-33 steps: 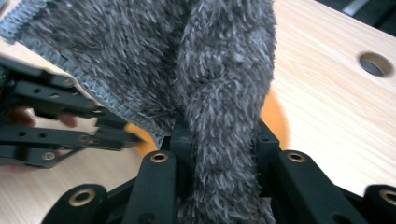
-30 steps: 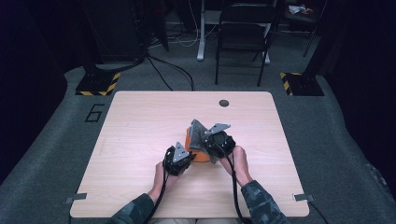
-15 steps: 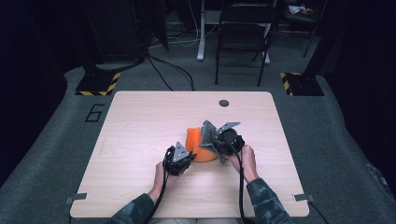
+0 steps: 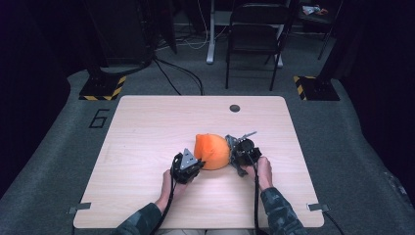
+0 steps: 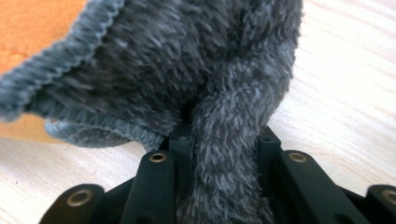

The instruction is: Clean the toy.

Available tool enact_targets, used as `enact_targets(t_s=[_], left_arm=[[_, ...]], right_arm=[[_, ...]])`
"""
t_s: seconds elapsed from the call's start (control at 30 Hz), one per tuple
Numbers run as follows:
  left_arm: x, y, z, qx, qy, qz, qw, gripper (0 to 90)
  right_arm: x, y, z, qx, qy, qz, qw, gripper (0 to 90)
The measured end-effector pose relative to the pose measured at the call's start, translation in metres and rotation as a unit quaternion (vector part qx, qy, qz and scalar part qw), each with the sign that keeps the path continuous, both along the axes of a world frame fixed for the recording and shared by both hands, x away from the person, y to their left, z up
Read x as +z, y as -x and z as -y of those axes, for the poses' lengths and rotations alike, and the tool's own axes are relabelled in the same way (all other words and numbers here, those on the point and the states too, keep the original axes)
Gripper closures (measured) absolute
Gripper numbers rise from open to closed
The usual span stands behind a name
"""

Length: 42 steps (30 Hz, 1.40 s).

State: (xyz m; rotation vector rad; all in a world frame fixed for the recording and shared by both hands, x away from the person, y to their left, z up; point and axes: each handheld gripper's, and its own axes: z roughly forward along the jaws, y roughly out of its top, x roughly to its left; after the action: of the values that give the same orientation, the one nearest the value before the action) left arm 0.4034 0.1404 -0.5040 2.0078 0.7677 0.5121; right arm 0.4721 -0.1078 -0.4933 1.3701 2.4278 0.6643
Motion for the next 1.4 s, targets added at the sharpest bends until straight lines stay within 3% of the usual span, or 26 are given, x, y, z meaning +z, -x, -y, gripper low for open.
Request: enact_targets(t_s=[0.07,0.1,0.13,0.17,0.2,0.23,0.27,0.4,0.5,0.6,0.67,0.77,0.8,1.03,1.13,1.33,1.4], left_arm=[[0.000,-0.001,-0.001,0.001,0.002,0.000,1.0000,83.6],[0.000,-0.001,-0.001,0.001,0.002,0.000,1.0000,83.5],[0.000,-0.001,-0.002,0.002,0.006,-0.004,1.0000,83.4],[0.000,-0.001,-0.002,0.002,0.006,-0.004,1.0000,83.4],[0.000,-0.002,-0.002,0.000,0.004,-0.003,1.0000,83.4],[0.000,-0.002,-0.002,0.000,0.004,-0.003,1.0000,83.4],[0.000,-0.002,-0.002,0.000,0.005,-0.002,1.0000,83.4],[0.000,-0.002,-0.002,0.000,0.005,-0.002,1.0000,83.3],[0.000,-0.002,-0.002,0.003,0.006,-0.002,1.0000,82.7],[0.000,-0.001,-0.002,0.005,0.006,0.004,1.0000,78.8],[0.002,-0.001,-0.002,0.005,0.004,0.005,1.0000,75.6],[0.005,0.003,-0.002,0.008,-0.004,0.013,0.9999,59.5],[0.007,0.005,-0.001,0.012,-0.016,0.017,0.9996,55.4],[0.004,0.004,0.000,0.033,-0.031,0.010,0.9989,43.8],[-0.004,0.000,0.005,0.046,-0.033,0.011,0.9983,46.5],[-0.008,-0.002,0.005,0.048,-0.030,0.015,0.9983,71.2],[-0.008,-0.002,0.005,0.045,-0.029,0.016,0.9984,73.9]], right_arm=[[0.009,0.003,-0.001,0.002,0.024,0.011,0.9996,68.8],[0.009,0.003,-0.001,0.002,0.024,0.011,0.9996,68.8],[0.020,0.004,0.002,-0.010,0.015,0.019,0.9997,69.1],[0.020,0.004,0.002,-0.010,0.015,0.019,0.9997,69.1],[0.034,0.007,0.006,-0.005,0.000,0.048,0.9988,69.1],[0.034,0.007,0.006,-0.005,0.000,0.048,0.9988,69.1],[0.052,0.013,0.005,-0.003,-0.020,0.067,0.9975,69.2],[0.070,0.023,-0.006,0.035,-0.044,0.081,0.9951,69.1],[0.061,0.026,-0.023,0.062,-0.026,0.063,0.9958,69.1],[0.046,0.024,-0.032,0.060,-0.007,0.072,0.9955,69.2],[0.046,0.024,-0.031,0.052,-0.015,0.069,0.9962,69.2],[0.043,0.019,-0.023,0.047,-0.032,0.066,0.9962,69.1],[0.042,0.019,-0.022,0.044,-0.033,0.065,0.9964,69.1],[0.039,0.016,-0.017,0.035,-0.040,0.065,0.9965,69.1],[0.038,0.015,-0.017,0.036,-0.047,0.064,0.9962,69.1],[0.037,0.016,-0.019,0.036,-0.046,0.069,0.9959,69.1],[0.037,0.017,-0.019,0.037,-0.046,0.070,0.9958,69.0]])
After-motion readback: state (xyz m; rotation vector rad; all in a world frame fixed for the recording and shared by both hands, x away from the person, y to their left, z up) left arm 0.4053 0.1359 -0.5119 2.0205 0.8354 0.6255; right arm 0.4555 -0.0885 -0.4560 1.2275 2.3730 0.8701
